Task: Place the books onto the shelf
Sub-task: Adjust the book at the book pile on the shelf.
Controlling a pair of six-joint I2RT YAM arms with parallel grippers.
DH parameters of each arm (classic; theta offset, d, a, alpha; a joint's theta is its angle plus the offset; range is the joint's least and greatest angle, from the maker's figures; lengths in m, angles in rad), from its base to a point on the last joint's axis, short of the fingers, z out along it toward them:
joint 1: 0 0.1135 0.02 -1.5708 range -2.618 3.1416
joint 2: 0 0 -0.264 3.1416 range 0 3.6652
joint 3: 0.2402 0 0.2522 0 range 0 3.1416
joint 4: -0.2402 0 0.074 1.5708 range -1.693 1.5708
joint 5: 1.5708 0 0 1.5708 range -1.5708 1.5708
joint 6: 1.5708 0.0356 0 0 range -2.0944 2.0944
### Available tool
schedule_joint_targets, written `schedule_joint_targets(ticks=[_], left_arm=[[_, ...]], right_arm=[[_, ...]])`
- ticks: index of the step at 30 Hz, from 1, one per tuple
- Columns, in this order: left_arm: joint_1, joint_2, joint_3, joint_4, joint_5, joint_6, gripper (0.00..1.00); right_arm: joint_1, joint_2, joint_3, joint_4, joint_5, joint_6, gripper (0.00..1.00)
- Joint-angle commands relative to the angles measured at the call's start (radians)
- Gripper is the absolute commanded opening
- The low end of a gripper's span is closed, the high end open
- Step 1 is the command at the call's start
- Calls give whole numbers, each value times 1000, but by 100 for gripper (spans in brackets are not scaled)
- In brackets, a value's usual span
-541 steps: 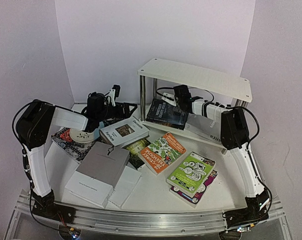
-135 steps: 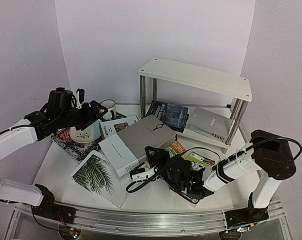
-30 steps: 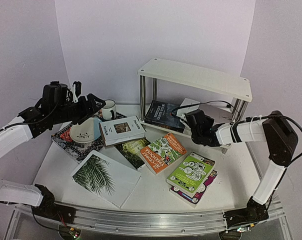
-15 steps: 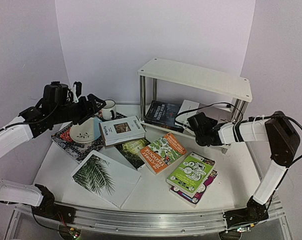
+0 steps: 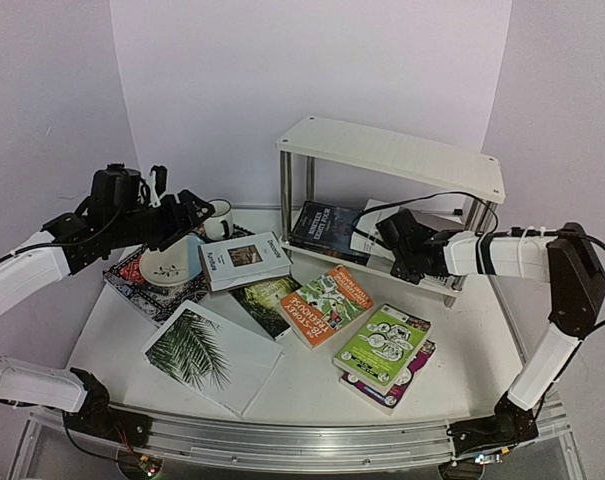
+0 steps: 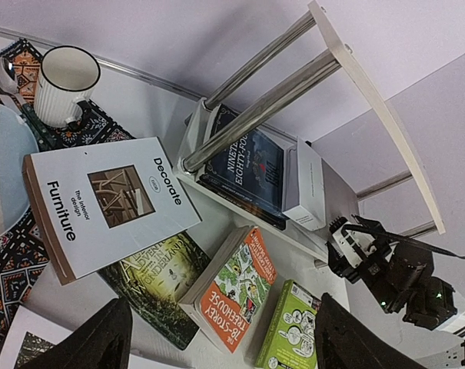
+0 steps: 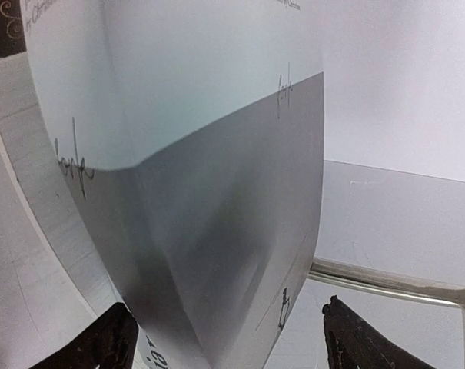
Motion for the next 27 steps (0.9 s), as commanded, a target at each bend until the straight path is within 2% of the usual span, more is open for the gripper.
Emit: schedule_joint_targets(ticks=[1, 4, 6, 13, 18, 23, 27], left_arm=[[5, 7, 42, 14, 10, 11, 83], [5, 7, 43, 15, 12, 10, 83], [5, 4, 40, 15, 12, 10, 83], [5, -13, 33, 14, 0, 9, 83], [5, -13, 33, 14, 0, 11, 83], [5, -15, 32, 14, -1, 14, 83], [5, -24, 28, 14, -4, 18, 83]], right_arm=[[0, 1, 44, -50, 19, 26, 83], [0, 40, 59, -50, 22, 24, 82], [0, 61, 71, -50, 27, 24, 78], [23, 50, 97, -50, 49, 27, 51], [89, 35, 91, -49, 106, 17, 40], [164, 12, 93, -43, 162, 8, 32], [218, -23, 101, -42, 190, -11, 32]])
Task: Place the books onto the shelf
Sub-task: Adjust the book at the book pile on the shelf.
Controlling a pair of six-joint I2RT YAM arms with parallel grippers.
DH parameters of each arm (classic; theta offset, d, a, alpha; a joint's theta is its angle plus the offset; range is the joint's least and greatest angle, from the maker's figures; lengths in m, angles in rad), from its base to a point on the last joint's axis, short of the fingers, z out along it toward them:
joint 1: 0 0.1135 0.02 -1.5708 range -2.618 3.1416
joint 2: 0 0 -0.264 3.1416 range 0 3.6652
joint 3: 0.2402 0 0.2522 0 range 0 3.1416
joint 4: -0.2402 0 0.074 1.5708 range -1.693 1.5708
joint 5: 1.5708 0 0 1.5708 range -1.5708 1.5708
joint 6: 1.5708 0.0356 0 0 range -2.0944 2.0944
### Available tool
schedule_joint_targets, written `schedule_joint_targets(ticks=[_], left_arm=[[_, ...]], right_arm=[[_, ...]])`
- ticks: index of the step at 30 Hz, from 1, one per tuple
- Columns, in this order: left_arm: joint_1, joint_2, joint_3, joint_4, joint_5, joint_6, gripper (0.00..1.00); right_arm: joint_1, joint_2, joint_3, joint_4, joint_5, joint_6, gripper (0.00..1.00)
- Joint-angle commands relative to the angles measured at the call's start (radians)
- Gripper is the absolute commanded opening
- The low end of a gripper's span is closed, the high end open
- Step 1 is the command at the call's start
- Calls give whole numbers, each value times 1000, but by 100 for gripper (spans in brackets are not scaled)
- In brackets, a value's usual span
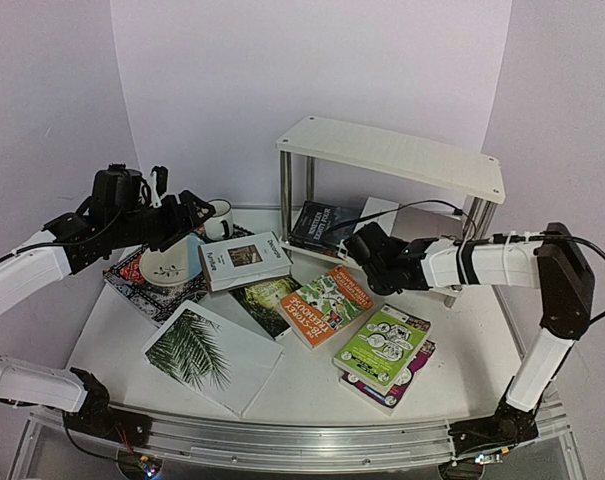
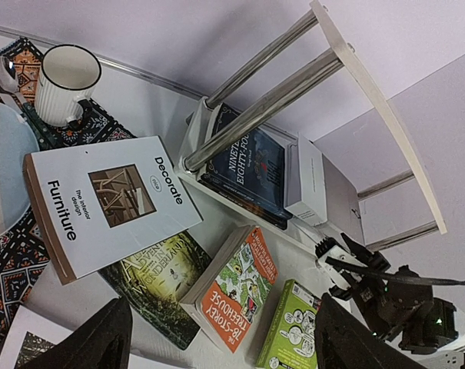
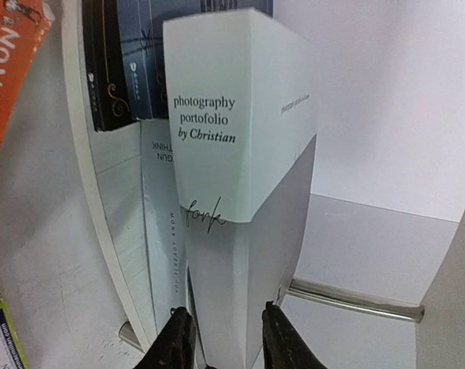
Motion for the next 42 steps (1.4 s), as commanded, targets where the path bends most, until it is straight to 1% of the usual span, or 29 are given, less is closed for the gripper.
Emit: schedule_joint_targets(ticks=[1, 2, 5, 6, 7, 9, 18, 28, 29, 30, 33, 35, 38, 42], left_arm=[[5, -31, 27, 14, -5, 17, 83], [5, -35, 26, 14, -5, 17, 83], [5, -33, 22, 15, -6, 17, 83], [5, -32, 22, 15, -5, 15, 83], [5, -30, 23, 15, -3, 14, 83], [5, -29, 25, 14, 2, 14, 83], [5, -47, 17, 15, -6, 15, 83], [5, -45, 15, 15, -10, 16, 83], [5, -45, 14, 15, -11, 16, 83], [5, -45, 15, 15, -11, 17, 83], [5, -46, 13, 14, -13, 18, 83], [5, -49, 12, 15, -15, 20, 83], [5, -52, 10, 15, -18, 20, 83], [5, -52, 10, 15, -21, 20, 83]], right_arm=[[46, -87, 40, -11, 79, -17, 34], [47, -90, 37, -11, 78, -17, 41], [44, -96, 23, -9, 39, -9, 78], [40, -93, 24, -7, 24, -5, 91], [31, -87, 31, -5, 11, -1, 98], [10, -63, 50, -4, -4, 4, 98], [-118, 64, 141, -2, -63, 9, 98], [-164, 137, 174, -1, -97, 8, 98], [-168, 145, 180, 0, -95, 7, 96], [-170, 150, 186, 0, -89, 6, 90], [-171, 161, 200, 8, -61, 4, 66], [-170, 151, 201, 15, -48, 7, 53], [-163, 116, 185, 32, -38, 11, 45], [-139, 66, 156, 53, -29, -2, 37]])
